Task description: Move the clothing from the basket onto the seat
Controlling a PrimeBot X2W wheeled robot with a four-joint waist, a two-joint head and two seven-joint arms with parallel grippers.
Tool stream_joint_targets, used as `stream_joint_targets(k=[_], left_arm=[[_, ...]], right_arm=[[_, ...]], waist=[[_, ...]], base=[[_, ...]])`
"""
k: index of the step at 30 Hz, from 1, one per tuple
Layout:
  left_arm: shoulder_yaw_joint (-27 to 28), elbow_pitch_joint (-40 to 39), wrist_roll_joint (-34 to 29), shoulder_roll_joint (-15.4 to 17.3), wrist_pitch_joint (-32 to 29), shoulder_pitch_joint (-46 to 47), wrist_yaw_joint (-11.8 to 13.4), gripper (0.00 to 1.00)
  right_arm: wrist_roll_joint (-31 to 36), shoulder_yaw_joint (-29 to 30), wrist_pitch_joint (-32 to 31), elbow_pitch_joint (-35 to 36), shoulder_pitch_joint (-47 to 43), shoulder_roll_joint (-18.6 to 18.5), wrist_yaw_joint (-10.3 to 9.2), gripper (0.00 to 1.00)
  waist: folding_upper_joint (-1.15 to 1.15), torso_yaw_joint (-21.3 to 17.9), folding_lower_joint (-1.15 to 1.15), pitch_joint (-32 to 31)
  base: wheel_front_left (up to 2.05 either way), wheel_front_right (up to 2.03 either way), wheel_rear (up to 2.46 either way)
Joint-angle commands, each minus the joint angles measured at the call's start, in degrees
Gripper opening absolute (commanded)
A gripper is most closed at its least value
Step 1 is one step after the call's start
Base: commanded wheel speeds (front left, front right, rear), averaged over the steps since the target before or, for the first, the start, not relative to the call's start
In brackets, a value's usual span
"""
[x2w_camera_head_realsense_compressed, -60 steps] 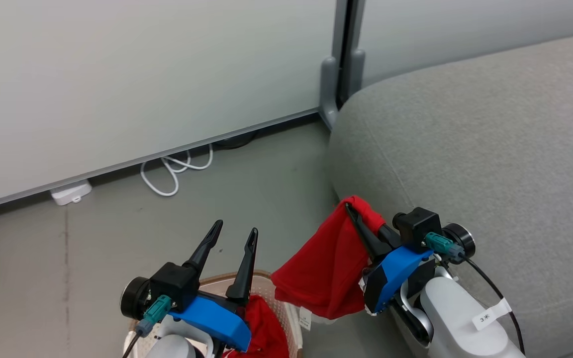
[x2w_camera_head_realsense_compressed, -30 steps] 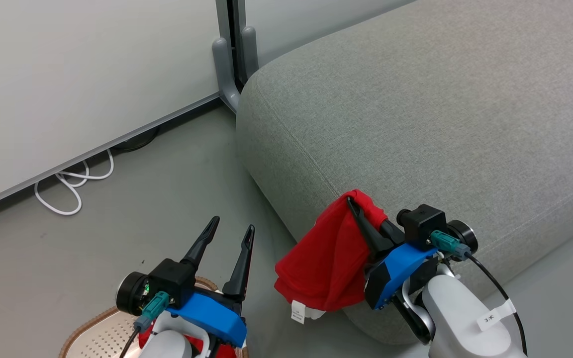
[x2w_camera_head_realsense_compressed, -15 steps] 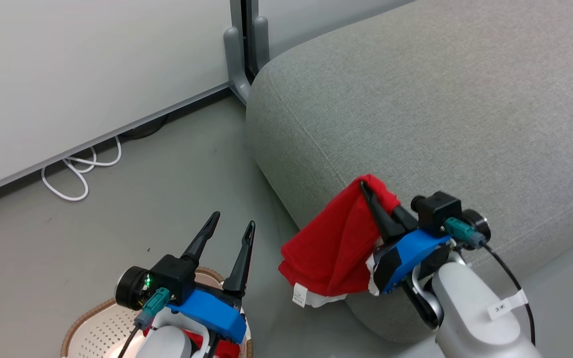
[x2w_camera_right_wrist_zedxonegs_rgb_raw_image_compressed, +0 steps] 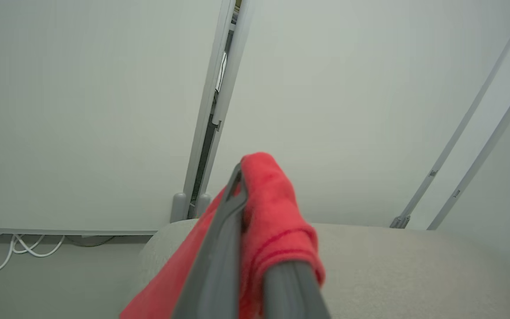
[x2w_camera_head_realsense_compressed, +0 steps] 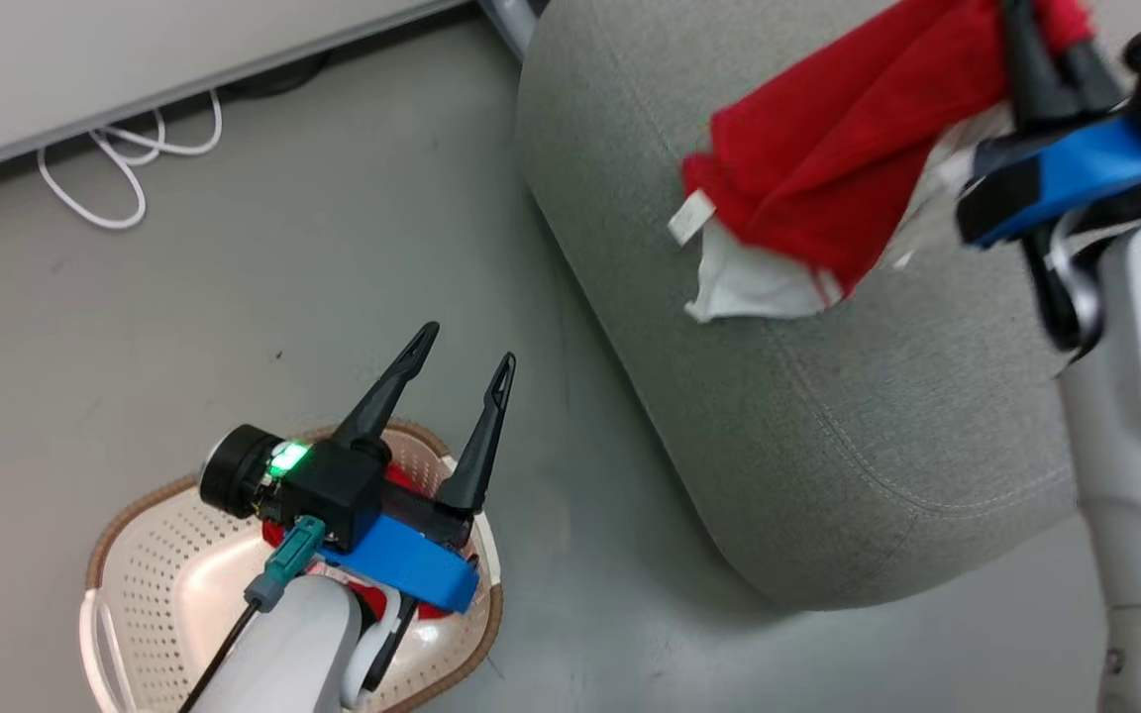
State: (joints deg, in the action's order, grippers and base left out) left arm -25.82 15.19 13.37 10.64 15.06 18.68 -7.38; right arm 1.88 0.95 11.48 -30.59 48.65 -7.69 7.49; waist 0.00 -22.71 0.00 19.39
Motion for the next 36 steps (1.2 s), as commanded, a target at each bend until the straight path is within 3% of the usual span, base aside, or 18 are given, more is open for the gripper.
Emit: stream_joint_targets(k=[1,8,15,24,36], left_arm=[[-0.2,-1.3,-0.5,0.9,0.2,1.9,-0.1,1.0],[1.5,-8.5,-1.7,3.9,0.2,4.0,0.4,1.0],[1.5,-14.4,-3.0,7.0,-0.7,4.6,0.4,1.0],[1.0,-18.1,-3.7,8.5,-2.3,5.1,0.8,1.0],[0.7,-18.2,-3.5,8.8,-2.7,6.3,1.1,1.0]], right_arm=[[0.7,1.8,-0.8,1.2,2.4,-1.5,0.01,0.0],[1.6,10.0,-3.3,6.8,9.0,-8.8,0.02,0.0],[-0.2,17.8,-3.7,6.0,12.5,-14.2,0.01,0.0],[1.0,23.6,-2.3,-4.3,13.6,-12.8,0.01,0.0],[5.5,25.0,-1.2,-17.9,15.3,-11.4,0.01,0.0]], waist=[[0.0,2.2,0.0,6.3],[0.0,4.1,0.0,16.6],[0.0,5.4,0.0,22.6],[0.0,6.3,0.0,26.1],[0.0,7.0,0.0,27.0]], base=[[0.0,0.0,0.0],[0.0,0.0,0.0],[0.0,0.0,0.0],[0.0,0.0,0.0],[0.0,0.0,0.0]])
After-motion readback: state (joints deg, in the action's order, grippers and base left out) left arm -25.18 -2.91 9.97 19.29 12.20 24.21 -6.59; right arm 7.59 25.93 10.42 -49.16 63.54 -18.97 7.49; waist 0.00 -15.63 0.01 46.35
